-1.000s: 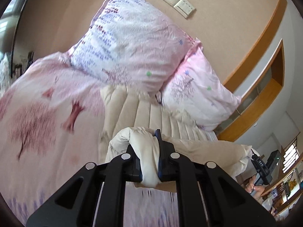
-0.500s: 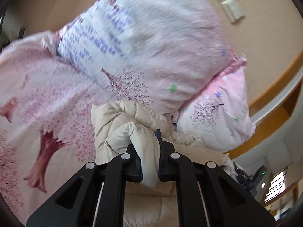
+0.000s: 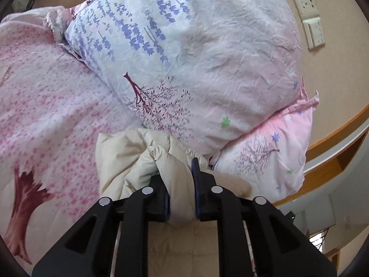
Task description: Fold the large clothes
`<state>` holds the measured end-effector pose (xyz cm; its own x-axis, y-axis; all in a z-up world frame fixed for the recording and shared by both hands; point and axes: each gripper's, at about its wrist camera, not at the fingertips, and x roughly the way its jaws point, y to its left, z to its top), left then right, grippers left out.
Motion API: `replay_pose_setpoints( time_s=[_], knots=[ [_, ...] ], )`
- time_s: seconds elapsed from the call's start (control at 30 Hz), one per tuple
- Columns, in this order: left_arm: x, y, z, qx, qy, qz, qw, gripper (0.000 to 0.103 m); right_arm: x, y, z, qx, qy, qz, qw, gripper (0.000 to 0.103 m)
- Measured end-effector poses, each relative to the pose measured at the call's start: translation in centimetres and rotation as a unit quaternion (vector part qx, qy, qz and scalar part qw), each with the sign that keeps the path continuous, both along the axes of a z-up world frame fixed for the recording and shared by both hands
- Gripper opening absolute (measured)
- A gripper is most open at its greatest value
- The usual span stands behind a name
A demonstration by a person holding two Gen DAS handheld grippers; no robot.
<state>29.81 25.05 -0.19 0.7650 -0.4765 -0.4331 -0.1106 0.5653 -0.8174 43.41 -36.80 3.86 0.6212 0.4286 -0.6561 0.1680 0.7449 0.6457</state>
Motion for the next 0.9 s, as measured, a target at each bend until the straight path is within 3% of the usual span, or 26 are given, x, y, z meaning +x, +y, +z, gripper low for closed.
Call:
replay_pose_setpoints(
  time_s=[0.1,0.17,0.23,0.4,0.53,0.6,0.73,0.9],
  knots=[
    [0.4,0.6,-0.2,-0.022,-0.001,0.017,0.9996,0.032,0.4,-0.7,0.0,-0.011,-0.007,-0.009,1.0,0.061],
    [0.0,1.4,0.3,-0.032,-0.012,0.033,0.9989,0.048,-0.4,-1.4,0.7,-0.033,-0.025,-0.017,0.999,0.061],
    [-1.0,2.2,1.1,-0.016,-0.024,0.05,0.9983,0.059,-1.4,-2.0,1.5,-0.063,-0.039,-0.014,0.997,0.061],
    [-1.7,2.4,1.8,0.05,0.01,0.027,0.9983,0.059,-2.6,-2.5,2.0,-0.136,-0.025,0.015,0.99,0.06],
    [-1.0,0.8,0.9,0.085,0.046,-0.012,0.9953,0.058,-1.4,-2.0,0.3,-0.144,0.021,0.035,0.989,0.056],
    [-0.8,0.1,0.5,0.102,0.057,-0.017,0.993,0.058,-1.1,-1.5,-0.6,-0.153,0.032,0.039,0.987,0.014],
    [-0.2,-1.4,-0.2,0.162,0.083,-0.005,0.9834,0.058,-1.2,-1.3,-1.4,-0.161,0.041,0.012,0.986,0.01],
    [0.4,-1.7,-1.6,0.174,0.111,0.016,0.9784,0.056,-1.7,-0.1,-2.4,-0.203,0.069,0.001,0.977,0.01]
  ],
)
